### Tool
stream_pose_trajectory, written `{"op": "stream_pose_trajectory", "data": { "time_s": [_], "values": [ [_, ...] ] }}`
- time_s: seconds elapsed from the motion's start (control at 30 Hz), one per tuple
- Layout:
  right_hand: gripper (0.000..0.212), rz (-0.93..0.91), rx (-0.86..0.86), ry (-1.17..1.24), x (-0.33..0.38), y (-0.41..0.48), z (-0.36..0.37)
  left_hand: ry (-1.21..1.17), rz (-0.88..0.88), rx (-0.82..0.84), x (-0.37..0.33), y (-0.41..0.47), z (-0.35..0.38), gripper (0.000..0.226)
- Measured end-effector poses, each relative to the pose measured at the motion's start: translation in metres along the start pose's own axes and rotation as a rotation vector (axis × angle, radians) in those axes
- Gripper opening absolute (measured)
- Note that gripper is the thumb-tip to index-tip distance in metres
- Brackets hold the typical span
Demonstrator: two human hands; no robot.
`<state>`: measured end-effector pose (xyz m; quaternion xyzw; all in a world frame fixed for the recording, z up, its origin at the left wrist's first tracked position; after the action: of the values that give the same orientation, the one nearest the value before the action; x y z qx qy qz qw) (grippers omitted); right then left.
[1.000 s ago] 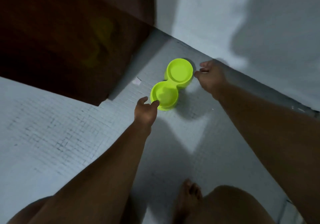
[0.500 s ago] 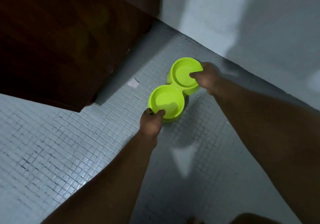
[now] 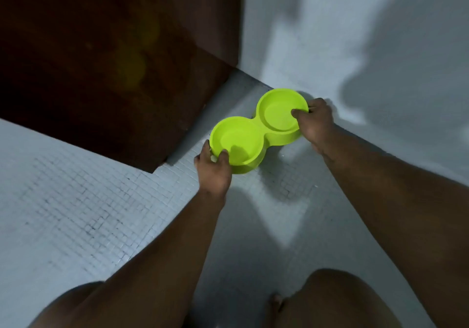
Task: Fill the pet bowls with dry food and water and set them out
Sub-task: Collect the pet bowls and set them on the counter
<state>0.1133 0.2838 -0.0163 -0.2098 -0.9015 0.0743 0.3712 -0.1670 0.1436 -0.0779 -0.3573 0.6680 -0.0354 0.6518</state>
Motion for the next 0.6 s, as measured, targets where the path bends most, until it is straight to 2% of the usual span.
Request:
{"op": "stream_pose_trajectory", "data": {
  "time_s": [0.1, 0.2, 0.4, 0.6],
  "values": [
    [0.033, 0.041, -0.044, 0.053, 0.035, -0.041, -0.057, 0.074, 0.068, 0.009, -0.054, -0.028, -0.017, 0.066],
    [0.020, 0.068, -0.096, 0.121, 0.073, -0.084, -0.120, 0.172, 0.157, 0.044, -0.126, -0.071, -0.033, 0.073],
    [0.029, 0.120, -0.157, 0.206, 0.138, -0.165, -0.234, 0.171, 0.176, 0.072, -0.268, -0.174, -0.065, 0.077],
    [0.023, 0.148, -0.188, 0.305, 0.192, -0.251, -0.332, 0.174, 0.233, 0.075, -0.373, -0.259, -0.099, 0.075]
  ]
}}
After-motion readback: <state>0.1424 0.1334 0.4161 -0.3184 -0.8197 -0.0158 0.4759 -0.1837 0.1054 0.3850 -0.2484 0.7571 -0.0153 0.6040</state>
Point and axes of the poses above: each hand's wrist, its own y-axis towards the middle knuckle, its own z-axis out of the palm, x = y × z, the point moved 7 cm from there along y, towards the middle knuckle, and after that the axes turned 6 degrees about -y, right-handed, at the moved point
